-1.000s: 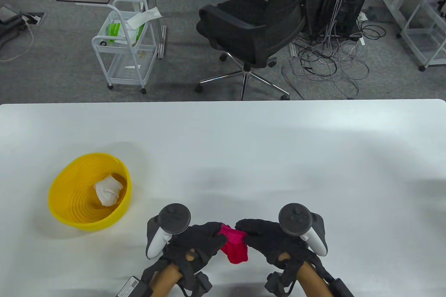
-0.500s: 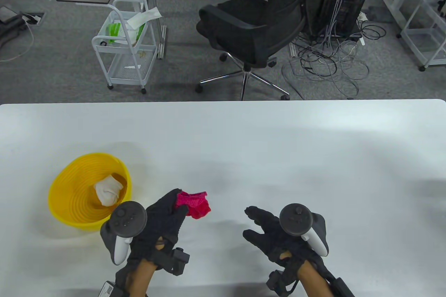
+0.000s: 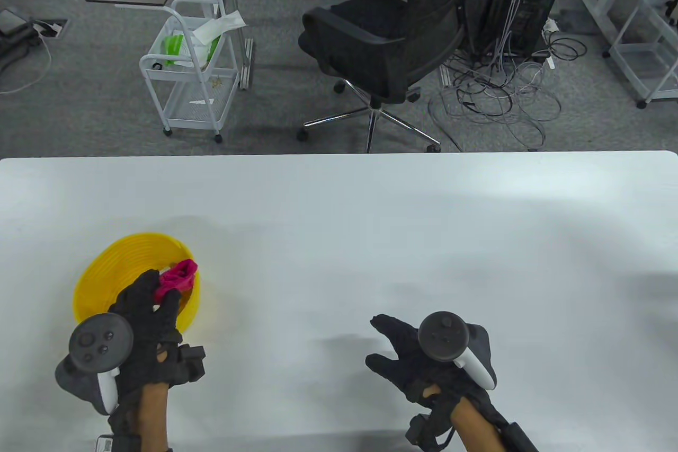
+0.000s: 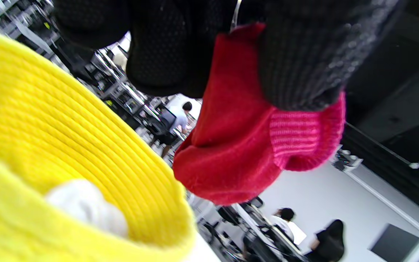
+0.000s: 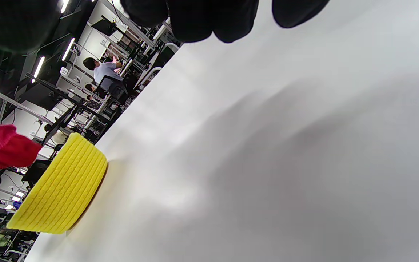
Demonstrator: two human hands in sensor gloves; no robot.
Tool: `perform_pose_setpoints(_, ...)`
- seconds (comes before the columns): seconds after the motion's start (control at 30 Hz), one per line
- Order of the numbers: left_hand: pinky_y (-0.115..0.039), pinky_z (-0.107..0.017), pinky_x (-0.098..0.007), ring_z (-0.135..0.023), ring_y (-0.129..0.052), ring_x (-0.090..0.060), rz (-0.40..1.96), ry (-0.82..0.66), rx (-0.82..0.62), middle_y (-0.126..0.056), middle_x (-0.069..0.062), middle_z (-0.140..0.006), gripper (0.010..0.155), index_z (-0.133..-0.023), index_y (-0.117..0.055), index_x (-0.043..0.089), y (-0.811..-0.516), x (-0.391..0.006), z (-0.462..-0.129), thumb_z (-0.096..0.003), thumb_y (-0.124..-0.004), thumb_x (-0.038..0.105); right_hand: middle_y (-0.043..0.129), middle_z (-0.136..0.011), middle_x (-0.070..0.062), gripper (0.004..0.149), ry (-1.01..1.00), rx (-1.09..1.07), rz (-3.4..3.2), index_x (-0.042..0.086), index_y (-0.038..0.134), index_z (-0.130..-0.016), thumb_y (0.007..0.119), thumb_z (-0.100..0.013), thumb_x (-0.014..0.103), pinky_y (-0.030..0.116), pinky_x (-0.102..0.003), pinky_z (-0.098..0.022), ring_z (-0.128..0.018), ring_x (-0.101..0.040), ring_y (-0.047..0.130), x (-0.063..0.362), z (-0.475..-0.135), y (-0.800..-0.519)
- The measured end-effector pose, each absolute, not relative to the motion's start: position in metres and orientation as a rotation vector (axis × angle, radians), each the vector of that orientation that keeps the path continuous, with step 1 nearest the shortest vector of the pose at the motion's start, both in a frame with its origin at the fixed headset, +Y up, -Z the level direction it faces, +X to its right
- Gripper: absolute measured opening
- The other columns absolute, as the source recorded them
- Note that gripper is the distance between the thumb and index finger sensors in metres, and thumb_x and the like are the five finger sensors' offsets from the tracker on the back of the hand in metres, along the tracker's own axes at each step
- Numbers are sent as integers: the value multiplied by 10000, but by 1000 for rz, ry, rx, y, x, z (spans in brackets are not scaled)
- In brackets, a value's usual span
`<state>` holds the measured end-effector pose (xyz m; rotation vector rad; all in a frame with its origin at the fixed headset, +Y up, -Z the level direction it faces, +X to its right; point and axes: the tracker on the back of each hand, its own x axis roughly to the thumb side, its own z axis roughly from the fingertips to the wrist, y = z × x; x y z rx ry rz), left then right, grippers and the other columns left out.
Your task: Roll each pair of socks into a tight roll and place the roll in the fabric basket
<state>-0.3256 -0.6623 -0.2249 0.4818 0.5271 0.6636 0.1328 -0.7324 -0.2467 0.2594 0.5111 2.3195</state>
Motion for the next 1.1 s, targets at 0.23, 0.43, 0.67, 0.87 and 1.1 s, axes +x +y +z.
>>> perform_pose_setpoints(0.23,-660,-595,-498,-738,-906,-242,530,574,397,-872,-18,-885,555,-849,-786,317,-680,-329,-234,-326,-936,425,486,-1157,-20,873,521,242,2350,303,417,-1057,695,-336,709,482,-621,-734,-1096,-320,512,137,-248,-737)
perform_pose_setpoints(0.43,-619,-621,-527,-755,-900,-256,384,574,297,-911,-12,-860,575,-837,-823,315,-700,-323,-244,-297,-963,452,484,-1157,-14,868,470,215,2387,308,415,-1055,691,-336,709,469,-624,-738,-1107,-308,489,142,-249,-736)
perform_pose_setpoints(0.67,-550,-687,-523,-885,-798,-264,406,515,325,-806,-4,-987,677,-948,-732,328,-691,-308,-242,-323,-872,548,463,-1158,-25,872,499,161,2442,314,390,-1058,682,-340,712,460,-633,-729,-1103,-328,465,153,-252,-744)
perform_pose_setpoints(0.87,-448,-748,-531,-1004,-650,-294,522,280,317,-664,-25,-1092,715,-1013,-638,305,-674,-269,-240,-364,-772,575,421,-1171,-14,881,489,189,2445,332,354,-1062,673,-338,720,437,-634,-739,-1115,-332,421,148,-251,-741)
perform_pose_setpoints(1.1,-385,-778,-516,-1094,-487,-277,563,26,150,-502,13,-1162,775,-1049,-513,345,-683,-225,-247,-359,-737,618,415,-1172,-9,892,490,188,2447,333,332,-1064,666,-337,727,438,-632,-741,-1117,-331,414,146,-250,-741)
